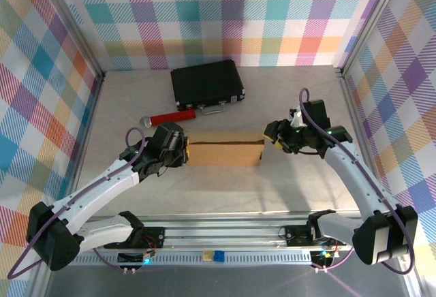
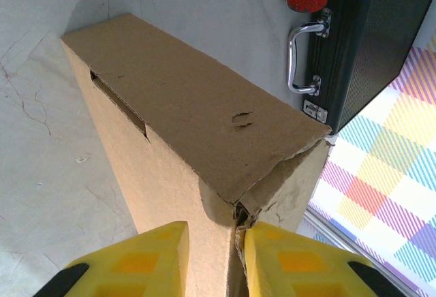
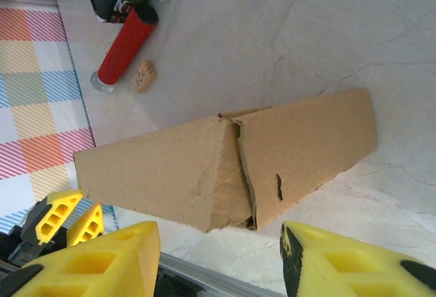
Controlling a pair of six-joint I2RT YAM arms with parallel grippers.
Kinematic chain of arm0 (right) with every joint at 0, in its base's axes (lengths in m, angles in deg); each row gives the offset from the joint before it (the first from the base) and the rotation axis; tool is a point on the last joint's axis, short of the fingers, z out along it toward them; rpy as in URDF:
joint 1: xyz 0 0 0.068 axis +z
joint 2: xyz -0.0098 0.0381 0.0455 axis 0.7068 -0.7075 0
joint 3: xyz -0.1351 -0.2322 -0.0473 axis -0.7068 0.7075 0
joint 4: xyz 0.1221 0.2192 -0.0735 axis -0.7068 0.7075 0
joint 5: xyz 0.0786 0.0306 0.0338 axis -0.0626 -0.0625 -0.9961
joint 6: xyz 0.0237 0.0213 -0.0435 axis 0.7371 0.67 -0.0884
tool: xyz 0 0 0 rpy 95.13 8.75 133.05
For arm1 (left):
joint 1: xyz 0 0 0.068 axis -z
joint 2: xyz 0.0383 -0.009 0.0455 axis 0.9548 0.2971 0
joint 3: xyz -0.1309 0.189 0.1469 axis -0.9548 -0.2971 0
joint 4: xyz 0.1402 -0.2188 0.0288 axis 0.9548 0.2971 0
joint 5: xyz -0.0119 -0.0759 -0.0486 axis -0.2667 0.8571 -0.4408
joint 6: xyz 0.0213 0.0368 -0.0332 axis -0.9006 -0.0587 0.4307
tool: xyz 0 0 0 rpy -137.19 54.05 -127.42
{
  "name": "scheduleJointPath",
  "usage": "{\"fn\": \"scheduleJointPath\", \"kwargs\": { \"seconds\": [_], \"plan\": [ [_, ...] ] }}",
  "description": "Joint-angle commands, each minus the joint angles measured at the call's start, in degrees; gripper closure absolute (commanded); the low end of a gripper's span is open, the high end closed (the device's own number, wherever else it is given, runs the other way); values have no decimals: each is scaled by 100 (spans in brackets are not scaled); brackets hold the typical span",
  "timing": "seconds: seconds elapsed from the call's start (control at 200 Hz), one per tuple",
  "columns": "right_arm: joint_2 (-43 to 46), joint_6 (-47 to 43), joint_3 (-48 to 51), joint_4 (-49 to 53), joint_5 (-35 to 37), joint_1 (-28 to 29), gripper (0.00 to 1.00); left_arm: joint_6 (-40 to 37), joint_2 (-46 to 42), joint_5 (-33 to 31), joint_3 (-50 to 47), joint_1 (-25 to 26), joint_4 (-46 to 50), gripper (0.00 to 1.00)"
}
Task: Fold the paper box
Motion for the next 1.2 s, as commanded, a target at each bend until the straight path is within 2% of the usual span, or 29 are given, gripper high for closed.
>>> {"fn": "scheduleJointPath", "kwargs": {
  "seconds": [0.0,0.11,0.425,0.52,0.73,0.985,1.195],
  "plan": [
    [-208,109,127,-95,-408,-6,54,-39,8,63,-170,63,550,73],
    [-301,57,243,-118,-364,-15,59,-47,17,60,-159,63,562,73],
    [-417,-69,513,-206,-197,-35,86,-56,12,55,-159,59,603,73],
    [-434,-130,580,-195,-197,-33,91,-64,8,67,-159,70,603,73],
    [-290,-433,709,-23,-161,-33,91,-364,-52,173,-177,63,607,70],
    [-34,-1177,678,648,-140,-36,87,-953,-409,569,-410,63,901,69],
    [184,-1441,938,831,-385,-24,86,-1040,-843,854,-1052,62,337,68]
  ]
}}
